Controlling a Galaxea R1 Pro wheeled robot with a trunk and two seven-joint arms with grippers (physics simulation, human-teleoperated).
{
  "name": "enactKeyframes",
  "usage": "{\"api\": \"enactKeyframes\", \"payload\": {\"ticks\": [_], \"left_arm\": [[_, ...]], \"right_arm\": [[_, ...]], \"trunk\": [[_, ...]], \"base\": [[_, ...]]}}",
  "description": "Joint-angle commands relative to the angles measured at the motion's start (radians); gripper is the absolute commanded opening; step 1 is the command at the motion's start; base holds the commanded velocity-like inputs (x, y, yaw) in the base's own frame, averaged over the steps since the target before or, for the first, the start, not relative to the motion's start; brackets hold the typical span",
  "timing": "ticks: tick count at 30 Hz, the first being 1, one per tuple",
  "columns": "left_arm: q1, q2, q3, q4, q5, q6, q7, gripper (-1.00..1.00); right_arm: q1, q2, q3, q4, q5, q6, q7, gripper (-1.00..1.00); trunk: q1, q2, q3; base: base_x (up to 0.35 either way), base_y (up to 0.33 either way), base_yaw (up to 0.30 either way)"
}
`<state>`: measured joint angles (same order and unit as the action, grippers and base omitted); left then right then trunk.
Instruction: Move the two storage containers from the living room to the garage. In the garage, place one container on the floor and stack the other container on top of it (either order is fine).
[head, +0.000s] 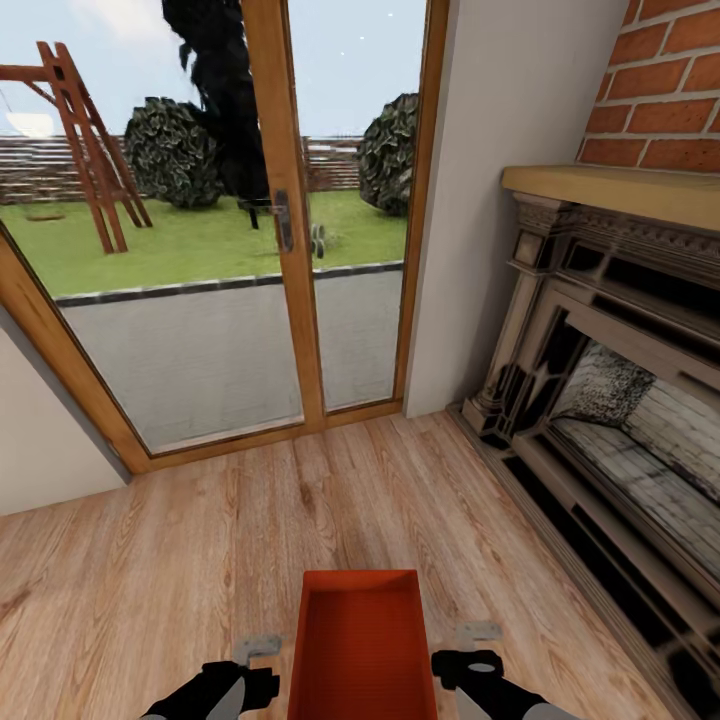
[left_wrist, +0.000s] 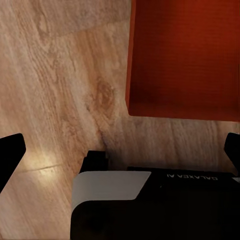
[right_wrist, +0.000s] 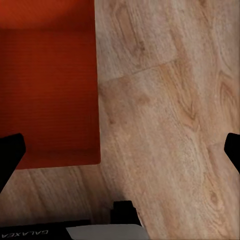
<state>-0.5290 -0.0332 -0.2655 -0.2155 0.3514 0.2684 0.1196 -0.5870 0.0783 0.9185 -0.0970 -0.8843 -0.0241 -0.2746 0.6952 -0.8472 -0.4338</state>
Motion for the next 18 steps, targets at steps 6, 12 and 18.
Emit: {"api": "enactKeyframes", "payload": {"ticks": [6, 12, 18], "left_arm": [[0.000, 0.000, -0.008, -0.003, 0.012, 0.006, 0.006, 1.00], [0.000, -0.001, -0.008, -0.005, 0.012, 0.006, 0.004, 1.00], [0.000, -0.003, -0.008, -0.007, 0.014, 0.008, 0.004, 1.00]], "right_arm": [[0.000, 0.009, 0.011, -0.005, -0.008, 0.001, -0.011, 1.00], [0.000, 0.013, 0.012, -0.006, -0.007, 0.007, -0.011, 1.00], [0.000, 0.014, 0.012, -0.006, -0.007, 0.007, -0.011, 1.00]], "trunk": [[0.000, -0.001, -0.001], [0.000, -0.001, -0.001], [0.000, -0.001, -0.001]], "base": [[0.000, 0.000, 0.000], [0.000, 0.000, 0.000], [0.000, 0.000, 0.000]]}}
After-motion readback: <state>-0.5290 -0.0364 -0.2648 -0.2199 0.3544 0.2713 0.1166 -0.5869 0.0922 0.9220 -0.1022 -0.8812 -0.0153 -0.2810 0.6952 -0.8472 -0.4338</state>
